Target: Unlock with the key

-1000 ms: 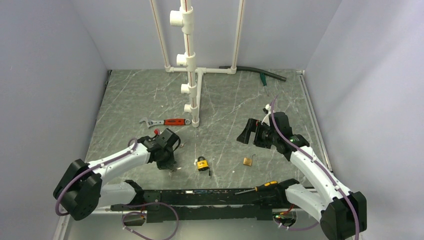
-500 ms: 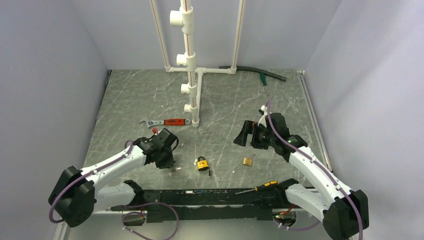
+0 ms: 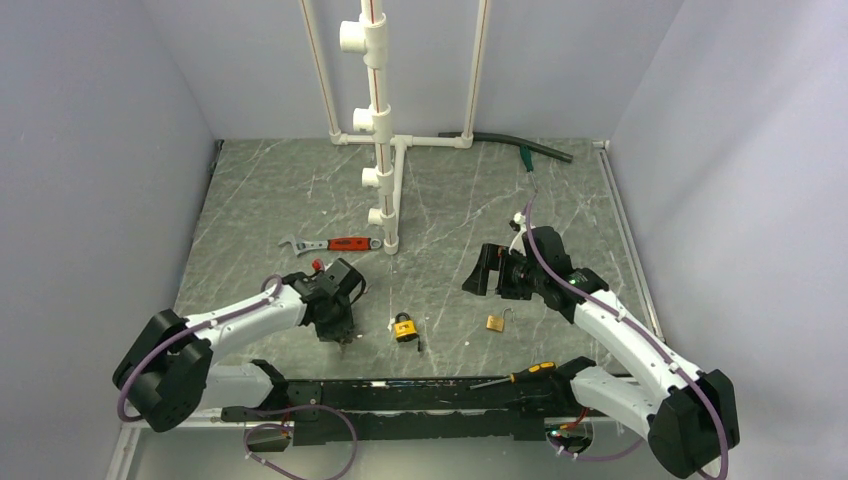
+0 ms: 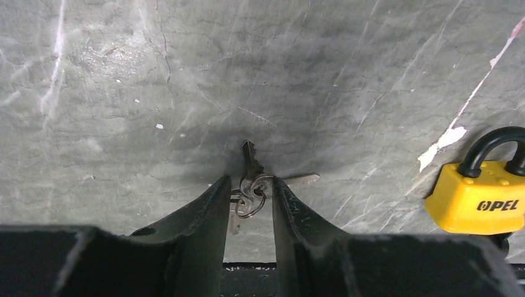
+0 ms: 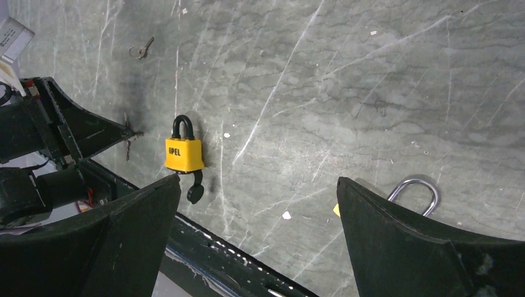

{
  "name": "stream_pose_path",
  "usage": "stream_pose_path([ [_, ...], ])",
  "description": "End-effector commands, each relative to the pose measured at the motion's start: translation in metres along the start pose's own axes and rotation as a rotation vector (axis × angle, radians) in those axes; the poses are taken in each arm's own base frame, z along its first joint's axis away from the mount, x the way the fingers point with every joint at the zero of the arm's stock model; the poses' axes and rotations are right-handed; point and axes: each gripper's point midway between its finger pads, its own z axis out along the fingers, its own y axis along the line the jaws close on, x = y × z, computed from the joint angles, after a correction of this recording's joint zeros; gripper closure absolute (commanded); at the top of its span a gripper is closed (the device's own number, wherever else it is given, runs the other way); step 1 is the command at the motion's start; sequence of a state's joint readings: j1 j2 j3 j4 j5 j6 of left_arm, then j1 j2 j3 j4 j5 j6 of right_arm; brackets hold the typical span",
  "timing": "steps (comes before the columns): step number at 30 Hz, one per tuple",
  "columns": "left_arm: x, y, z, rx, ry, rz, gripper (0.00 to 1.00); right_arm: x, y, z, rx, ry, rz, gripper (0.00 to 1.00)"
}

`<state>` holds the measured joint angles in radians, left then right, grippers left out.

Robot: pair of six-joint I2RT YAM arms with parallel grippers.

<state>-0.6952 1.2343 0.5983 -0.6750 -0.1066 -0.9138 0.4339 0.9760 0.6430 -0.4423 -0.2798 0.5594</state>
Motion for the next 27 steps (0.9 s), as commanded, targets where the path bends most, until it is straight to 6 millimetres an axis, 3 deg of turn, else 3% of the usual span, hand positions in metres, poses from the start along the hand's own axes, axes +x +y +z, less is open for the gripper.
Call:
stream_pose_path([
  [1, -0.002, -0.004, 0.008, -0.017, -0.007, -0.002, 0.66, -0.009, 0.005, 0.002, -0.009, -0.034, -0.004, 0.0],
  [3, -0.001, -0.002, 0.014, -0.031, 0.0, 0.0, 0.71, -0.008, 0.005, 0.003, -0.008, -0.029, -0.006, 0.0],
  [7, 0.001, -0.005, 0.022, -0.04, 0.018, 0.019, 1.0, -0.007, 0.003, 0.002, 0.005, -0.021, -0.013, 0.0],
  [11, -0.001, -0.01, 0.016, -0.033, 0.01, 0.029, 1.0, -0.007, 0.001, 0.003, 0.017, -0.014, -0.02, 0.0],
  [15, -0.006, -0.016, -0.001, -0.005, -0.017, 0.041, 1.0, -0.006, 0.002, 0.005, 0.012, -0.009, -0.014, 0.0],
  [22, -0.027, -0.04, -0.038, 0.141, -0.119, 0.082, 1.0, -0.008, 0.026, 0.004, -0.084, -0.027, -0.06, 0.0],
  [27, -0.029, -0.047, -0.053, 0.222, -0.157, 0.09, 1.0, -0.007, 0.041, 0.003, -0.126, -0.03, -0.084, 0.0],
])
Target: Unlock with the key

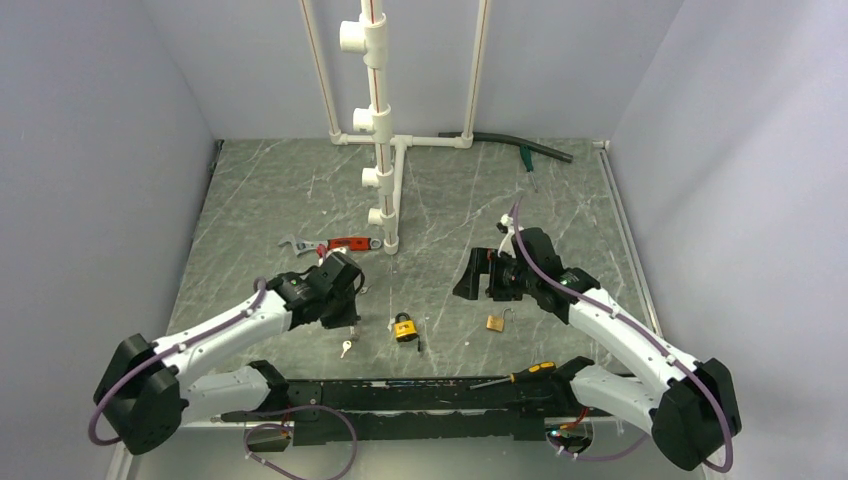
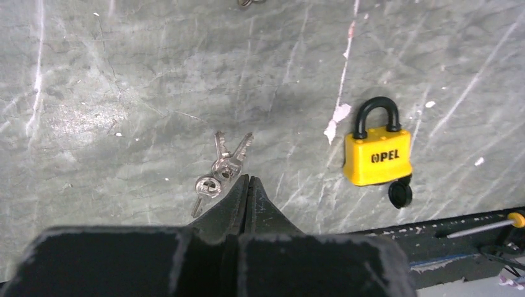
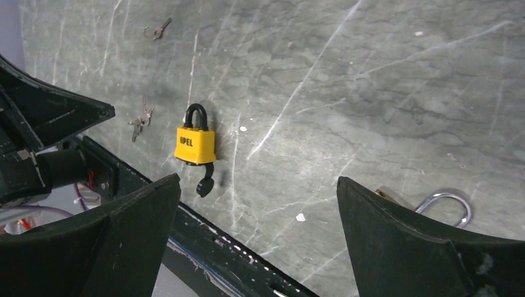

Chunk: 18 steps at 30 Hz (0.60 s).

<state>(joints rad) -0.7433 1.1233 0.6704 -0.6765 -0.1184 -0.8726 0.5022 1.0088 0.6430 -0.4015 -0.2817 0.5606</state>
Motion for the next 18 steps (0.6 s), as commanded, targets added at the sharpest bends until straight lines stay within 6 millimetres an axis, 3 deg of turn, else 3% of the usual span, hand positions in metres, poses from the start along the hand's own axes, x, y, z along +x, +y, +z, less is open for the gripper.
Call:
stream_pose_path([
  [1, -0.01, -0.013, -0.016, 0.071, -0.041, 0.023, 1.0, -0.016, 0.027, -0.004, -0.089, -0.061, -0.042, 0.0],
  [3, -0.007, -0.007, -0.016, 0.042, -0.027, 0.028, 1.0, -0.014, 0.03, -0.003, -0.093, -0.057, -0.045, 0.0],
  [7, 0.006, 0.006, -0.007, -0.022, 0.039, 0.066, 0.73, -0.009, 0.03, 0.001, -0.084, -0.041, -0.046, 0.0],
  [13, 0.021, 0.005, 0.004, -0.006, 0.092, 0.106, 0.51, -0.003, 0.027, 0.005, -0.063, -0.021, -0.052, 0.0],
  [18, 0.024, 0.007, 0.007, -0.02, 0.104, 0.099, 0.59, -0.001, 0.025, 0.008, -0.05, -0.008, -0.053, 0.0],
])
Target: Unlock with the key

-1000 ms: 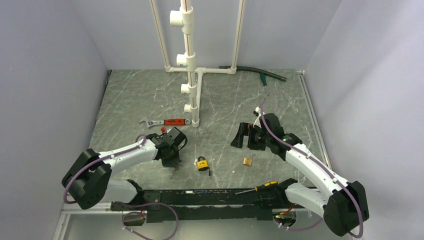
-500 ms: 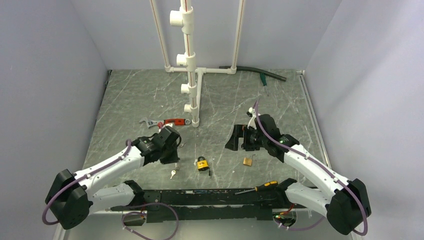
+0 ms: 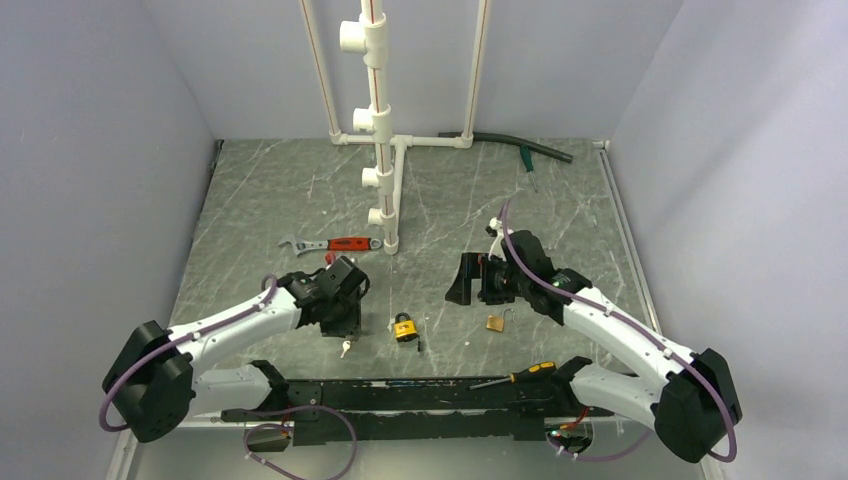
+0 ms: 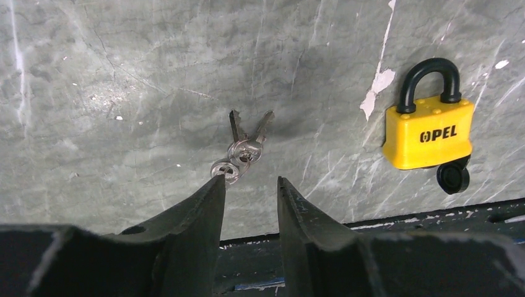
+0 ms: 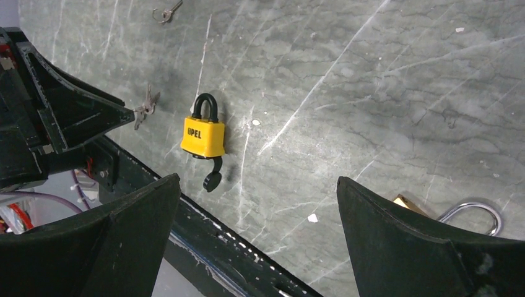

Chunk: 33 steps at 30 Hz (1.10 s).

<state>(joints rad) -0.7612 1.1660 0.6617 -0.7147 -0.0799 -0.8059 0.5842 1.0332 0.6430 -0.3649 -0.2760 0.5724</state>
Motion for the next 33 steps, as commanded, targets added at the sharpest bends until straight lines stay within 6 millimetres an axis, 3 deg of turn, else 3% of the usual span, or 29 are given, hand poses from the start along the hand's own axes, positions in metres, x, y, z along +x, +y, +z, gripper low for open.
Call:
stream_pose_path([
  [1, 0.004, -0.002, 0.004, 0.005, 0.017, 0.005, 0.6, -0.012, 0.006, 0.001, -0.003, -0.04, -0.007, 0.0],
  [8, 0.01, -0.001, 0.018, -0.038, 0.043, 0.021, 0.6, -0.009, 0.004, 0.004, 0.0, -0.025, 0.003, 0.0],
  [18, 0.006, -0.002, 0.021, -0.075, 0.035, 0.034, 0.82, -0.005, 0.001, 0.006, 0.015, -0.007, 0.011, 0.0],
  [25, 0.002, -0.001, 0.023, -0.097, 0.016, 0.051, 0.74, -0.003, 0.0, 0.007, 0.014, -0.001, 0.011, 0.0],
  [27, 0.002, -0.001, 0.026, -0.102, 0.021, 0.053, 0.81, -0.003, 0.0, 0.007, 0.015, 0.0, 0.011, 0.0],
  [29, 0.003, -0.001, 0.032, -0.111, 0.028, 0.054, 0.97, -0.002, -0.001, 0.007, 0.018, 0.001, 0.01, 0.0],
  [33, 0.003, -0.004, 0.033, -0.103, 0.026, 0.055, 1.0, -0.002, -0.001, 0.006, 0.021, 0.003, 0.008, 0.0],
])
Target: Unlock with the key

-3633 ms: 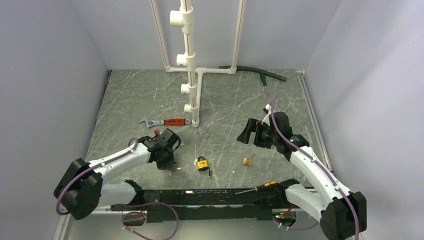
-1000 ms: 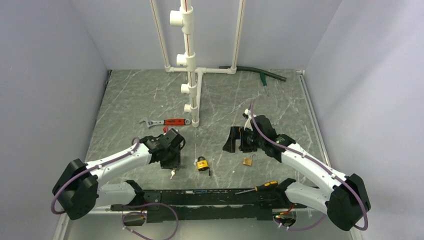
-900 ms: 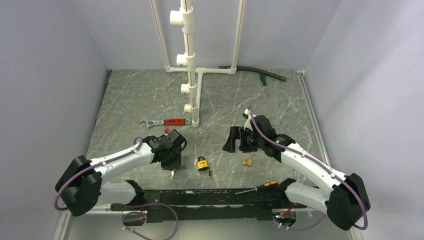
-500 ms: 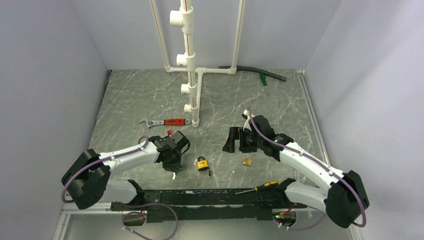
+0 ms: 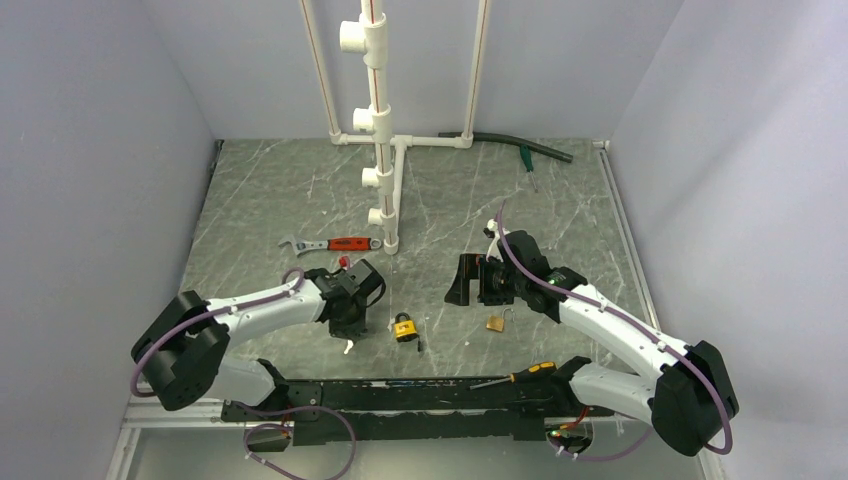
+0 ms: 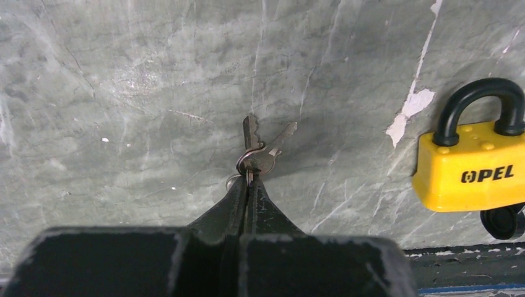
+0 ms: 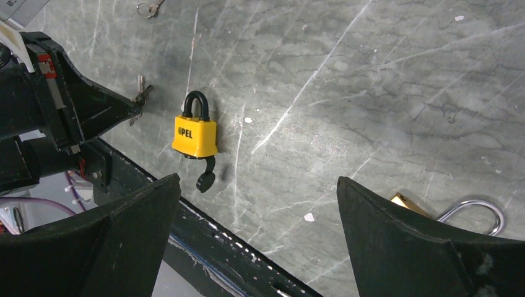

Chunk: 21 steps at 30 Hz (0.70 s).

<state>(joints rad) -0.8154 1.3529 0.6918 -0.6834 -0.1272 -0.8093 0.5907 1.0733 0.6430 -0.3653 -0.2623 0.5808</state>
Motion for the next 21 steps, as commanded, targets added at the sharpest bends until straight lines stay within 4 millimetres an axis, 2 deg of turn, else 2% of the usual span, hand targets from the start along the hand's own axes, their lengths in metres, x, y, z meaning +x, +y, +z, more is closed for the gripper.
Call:
stream_pose_path([
  [1, -0.009, -0.009, 0.002, 0.019, -0.044, -0.008, 1.0, -0.007, 0.007, -0.003, -0.014, -0.025, -0.01, 0.0],
  [4, -0.017, -0.025, -0.015, 0.104, -0.067, -0.013, 1.0, -0.008, 0.014, -0.007, -0.049, -0.037, -0.027, 0.0],
  [9, -0.035, -0.049, -0.053, 0.221, -0.113, -0.036, 1.0, -0.009, 0.037, -0.012, -0.145, -0.068, -0.082, 0.0],
  [15, -0.044, -0.066, -0.08, 0.323, -0.141, -0.054, 1.0, -0.002, 0.06, -0.012, -0.201, -0.054, -0.135, 0.0],
  [21, -0.064, -0.077, -0.113, 0.403, -0.231, -0.112, 1.0, -0.002, 0.091, -0.023, -0.283, -0.118, -0.22, 0.01],
])
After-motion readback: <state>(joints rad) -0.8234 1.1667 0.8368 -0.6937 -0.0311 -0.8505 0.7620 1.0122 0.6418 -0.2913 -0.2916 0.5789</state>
